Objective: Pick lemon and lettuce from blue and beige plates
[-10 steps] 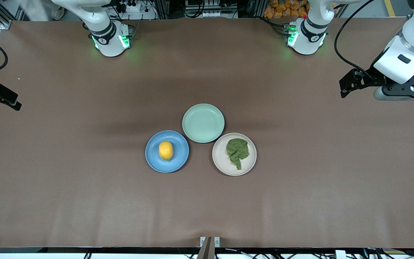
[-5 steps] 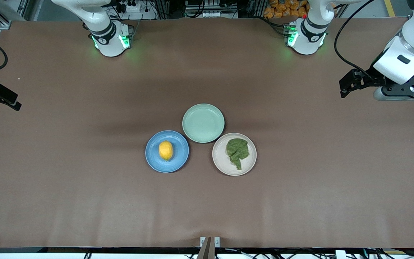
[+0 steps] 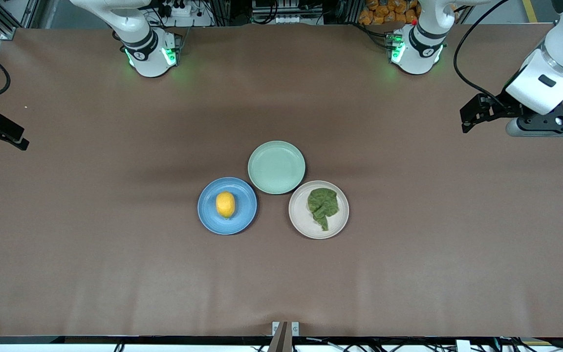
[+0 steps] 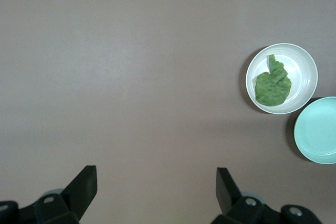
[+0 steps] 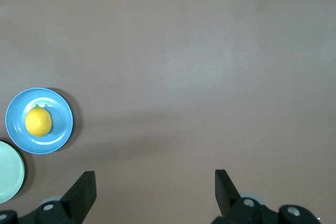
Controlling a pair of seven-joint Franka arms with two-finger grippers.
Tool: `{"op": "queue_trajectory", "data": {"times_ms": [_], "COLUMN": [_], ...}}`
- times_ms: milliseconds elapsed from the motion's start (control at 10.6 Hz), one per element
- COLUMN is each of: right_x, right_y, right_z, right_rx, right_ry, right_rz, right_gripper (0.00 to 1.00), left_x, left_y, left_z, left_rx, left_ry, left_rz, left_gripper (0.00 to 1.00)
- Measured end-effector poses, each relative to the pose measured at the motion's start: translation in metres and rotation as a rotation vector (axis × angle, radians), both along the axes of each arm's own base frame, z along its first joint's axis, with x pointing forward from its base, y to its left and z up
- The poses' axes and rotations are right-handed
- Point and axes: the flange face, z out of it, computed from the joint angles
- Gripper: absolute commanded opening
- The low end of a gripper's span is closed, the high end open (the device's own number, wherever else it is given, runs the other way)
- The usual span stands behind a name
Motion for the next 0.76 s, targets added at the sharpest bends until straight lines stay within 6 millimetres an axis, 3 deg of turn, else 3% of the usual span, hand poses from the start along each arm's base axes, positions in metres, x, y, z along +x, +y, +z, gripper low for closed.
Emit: {"op": "queue_trajectory", "data": {"times_ms": [757], "right_x": [0.0001], "right_y": [-0.0019], "right_z": [0.0004], "right_rx": [0.000], "right_ry": [-0.003], "right_rz": [-0.003], "right_gripper": [1.00], "left_x": [-0.0010], "left_y": [-0.0076], "left_z": [-0.0008], "left_rx": [0.001], "left_ry": [0.001], "left_rz": [-0.014], "left_gripper": [1.00]}}
